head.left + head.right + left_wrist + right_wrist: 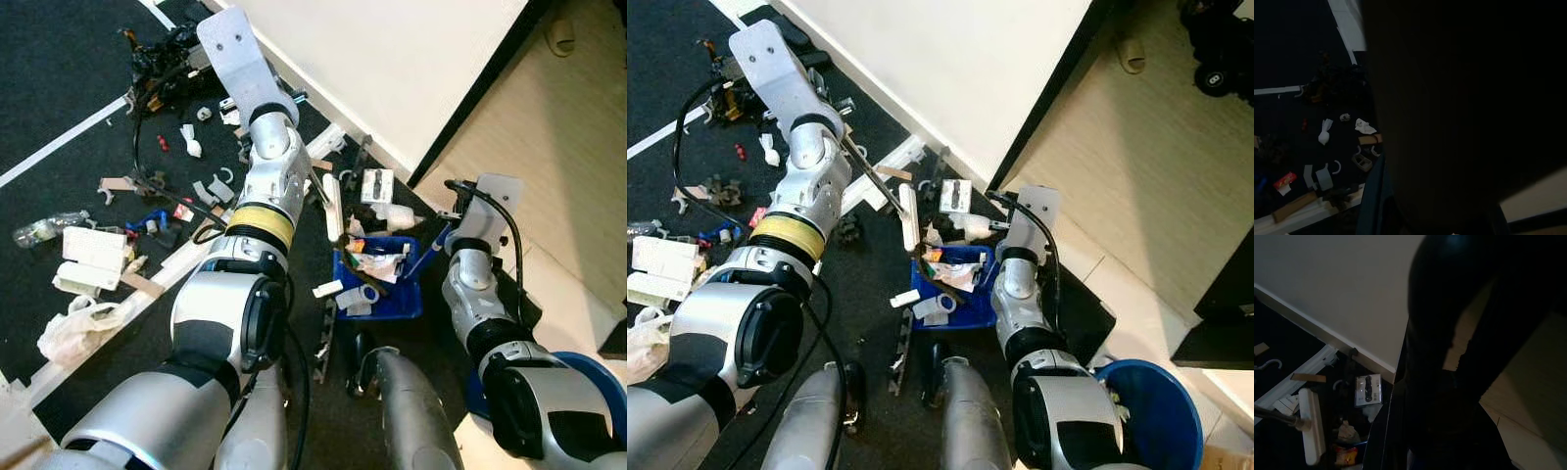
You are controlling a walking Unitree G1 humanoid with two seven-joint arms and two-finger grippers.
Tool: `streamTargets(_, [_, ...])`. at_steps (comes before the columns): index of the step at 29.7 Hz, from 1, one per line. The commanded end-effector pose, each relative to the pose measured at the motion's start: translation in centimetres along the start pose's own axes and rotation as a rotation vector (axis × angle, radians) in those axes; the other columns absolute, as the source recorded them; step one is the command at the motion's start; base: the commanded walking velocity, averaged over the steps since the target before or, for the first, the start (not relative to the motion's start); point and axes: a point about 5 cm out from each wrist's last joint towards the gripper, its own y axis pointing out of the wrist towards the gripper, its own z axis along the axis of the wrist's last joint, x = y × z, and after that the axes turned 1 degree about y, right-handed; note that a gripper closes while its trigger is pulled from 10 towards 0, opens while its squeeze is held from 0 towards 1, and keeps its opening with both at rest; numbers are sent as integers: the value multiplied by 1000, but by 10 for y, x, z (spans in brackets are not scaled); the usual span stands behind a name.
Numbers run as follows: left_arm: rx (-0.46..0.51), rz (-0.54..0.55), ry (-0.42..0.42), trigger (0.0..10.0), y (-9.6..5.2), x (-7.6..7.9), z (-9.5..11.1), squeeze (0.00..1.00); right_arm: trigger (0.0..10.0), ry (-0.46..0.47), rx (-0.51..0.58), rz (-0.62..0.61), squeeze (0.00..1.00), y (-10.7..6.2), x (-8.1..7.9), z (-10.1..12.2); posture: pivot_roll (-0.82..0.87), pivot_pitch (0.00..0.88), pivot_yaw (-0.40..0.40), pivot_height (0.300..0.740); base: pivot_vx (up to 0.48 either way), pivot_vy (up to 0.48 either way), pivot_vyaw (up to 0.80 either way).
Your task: Sweep floor
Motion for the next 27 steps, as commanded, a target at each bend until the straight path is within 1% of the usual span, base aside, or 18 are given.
streamTargets(1, [23,-83,110,10000,-3,3,4,0,10000,-99,-148,12,0,-17,10,-36,126,240,-33,740,0,0,0])
streamTargets(5, [24,-95,140,10000,-4,2,3,0,10000,-98,-148,11,0,-17,10,-35,126,236,-32,740,0,0,0])
streamTargets(7, [55,-157,229,10000,-12,-15,0,0,10000,-99,-155,-5,0,-17,15,-38,133,200,-32,740,0,0,0])
streamTargets(8, [55,-157,229,10000,-12,-15,0,0,10000,-99,-155,-5,0,-17,15,-38,133,200,-32,740,0,0,0])
streamTargets(9, [71,-217,323,10000,-21,-34,-2,0,10000,-81,-162,-10,0,-18,21,-40,133,182,-31,740,0,0,0])
streamTargets(10, [73,-234,337,10000,-25,-43,0,0,10000,-73,-163,-15,0,-19,24,-41,132,173,-32,740,0,0,0])
streamTargets(15, [62,-255,331,10000,-29,-55,4,0,10000,-65,-165,-21,0,-20,29,-43,132,162,-35,740,0,0,0])
streamTargets(17, [47,-258,311,10000,-31,-74,15,0,10000,-30,-167,-23,0,-20,37,-45,132,140,-45,740,0,0,0])
streamTargets(18, [47,-258,311,10000,-31,-74,15,0,10000,-30,-167,-23,0,-20,37,-45,132,140,-45,740,0,0,0])
streamTargets(19, [40,-254,335,10000,-31,-85,18,0,10000,-13,-163,-22,0,-20,41,-44,131,136,-45,740,0,0,0])
streamTargets(20, [40,-254,335,10000,-31,-85,18,0,10000,-13,-163,-22,0,-20,41,-44,131,136,-45,740,0,0,0])
streamTargets(21, [20,-245,362,10000,-31,-95,16,0,10000,0,-161,-18,0,-19,44,-44,126,124,-46,740,0,0,0])
streamTargets(22, [15,-242,423,10000,-31,-103,12,0,10000,13,-160,-17,0,-19,46,-44,122,120,-47,740,0,0,0])
streamTargets(23, [15,-242,423,10000,-31,-103,12,0,10000,13,-160,-17,0,-19,46,-44,122,120,-47,740,0,0,0])
streamTargets(24, [-20,-204,475,10000,-33,-120,-5,0,10000,54,-156,2,0,-18,50,-43,113,109,-47,740,0,0,0])
streamTargets(25, [-20,-204,475,10000,-33,-120,-5,0,10000,54,-156,2,0,-18,50,-43,113,109,-47,740,0,0,0])
streamTargets(26, [-46,-181,487,10000,-38,-126,-16,0,10000,85,-148,10,0,-18,53,-42,108,98,-46,740,0,0,0])
streamTargets(27, [-56,-179,488,10000,-40,-127,-18,0,10000,90,-145,9,0,-18,53,-42,108,98,-46,740,0,0,0])
